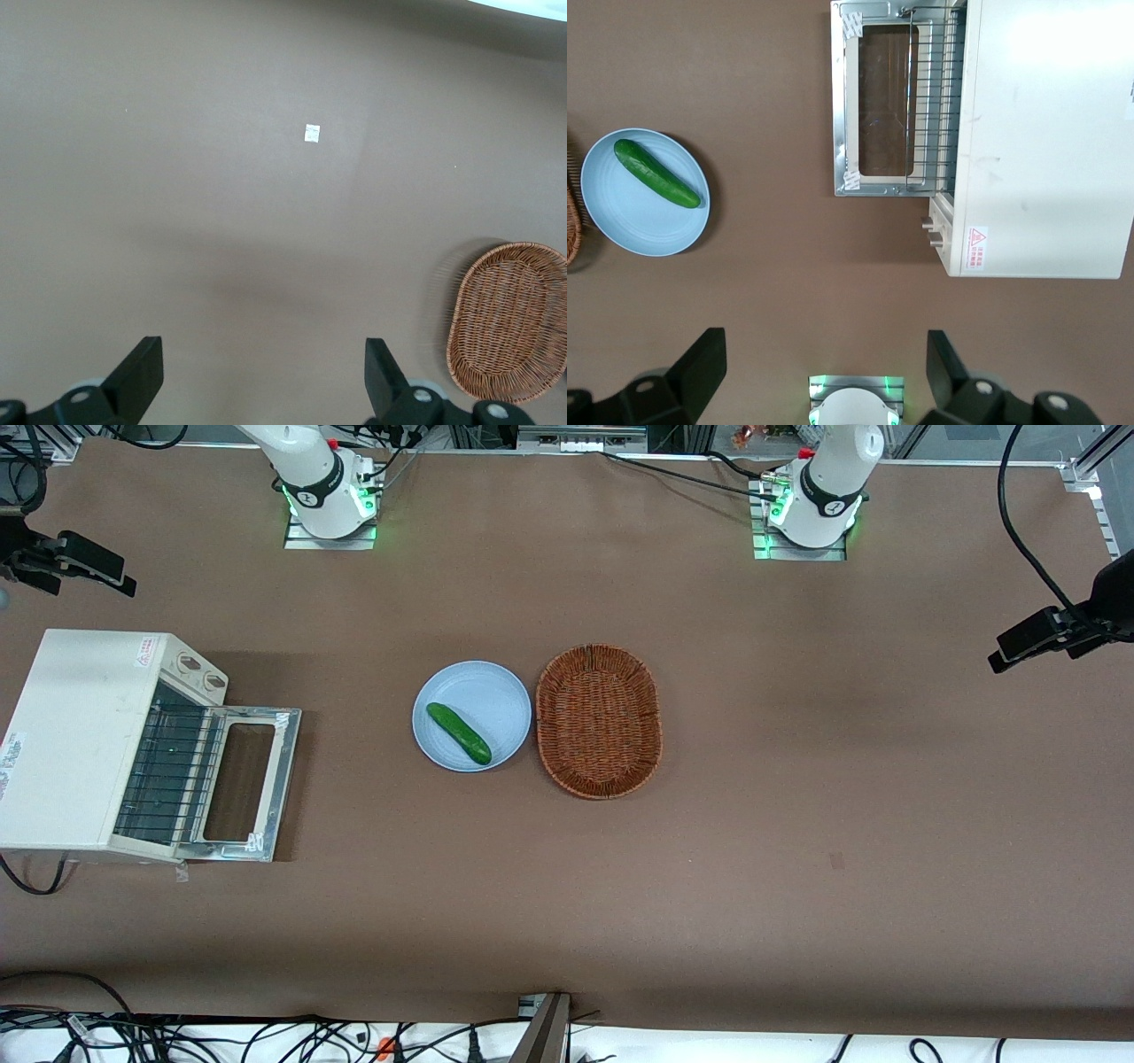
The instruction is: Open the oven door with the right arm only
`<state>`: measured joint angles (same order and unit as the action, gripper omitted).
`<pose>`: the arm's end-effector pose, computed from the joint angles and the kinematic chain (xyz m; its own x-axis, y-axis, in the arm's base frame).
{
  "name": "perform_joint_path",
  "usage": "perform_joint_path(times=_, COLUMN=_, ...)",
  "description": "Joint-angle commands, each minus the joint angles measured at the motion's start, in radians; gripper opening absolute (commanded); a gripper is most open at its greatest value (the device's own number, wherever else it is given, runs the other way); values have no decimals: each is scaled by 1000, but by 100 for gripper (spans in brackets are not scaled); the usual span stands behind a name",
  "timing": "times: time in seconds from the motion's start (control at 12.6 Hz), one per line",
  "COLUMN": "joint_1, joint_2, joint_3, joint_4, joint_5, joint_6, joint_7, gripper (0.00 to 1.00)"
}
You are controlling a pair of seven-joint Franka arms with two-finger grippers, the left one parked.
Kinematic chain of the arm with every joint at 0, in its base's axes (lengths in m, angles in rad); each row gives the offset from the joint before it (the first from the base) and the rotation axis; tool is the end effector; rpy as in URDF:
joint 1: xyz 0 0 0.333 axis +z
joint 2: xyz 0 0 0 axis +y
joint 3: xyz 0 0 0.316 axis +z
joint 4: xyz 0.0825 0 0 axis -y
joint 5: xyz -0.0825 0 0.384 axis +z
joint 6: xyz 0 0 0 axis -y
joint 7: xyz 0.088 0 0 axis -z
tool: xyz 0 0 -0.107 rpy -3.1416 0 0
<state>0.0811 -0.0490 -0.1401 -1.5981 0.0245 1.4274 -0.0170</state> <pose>0.5227 -0.0299 0.6264 0.9919 -0.0371 -0.1213 -0.0414 -0.9986 -0.0334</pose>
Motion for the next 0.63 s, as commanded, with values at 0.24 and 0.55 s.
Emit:
perform_joint_path(times=0.24, joint_1=-1, joint_2=31, joint_3=0, joint_4=61, joint_5=6, joint_6=-5, joint_7=-3, gripper=100)
perform_joint_path(times=0.55, joint_1=-3, joint_2=32, joint_3=-1, joint_4=61, joint_5=-15, joint_6=1, joint_7=-3, gripper=100)
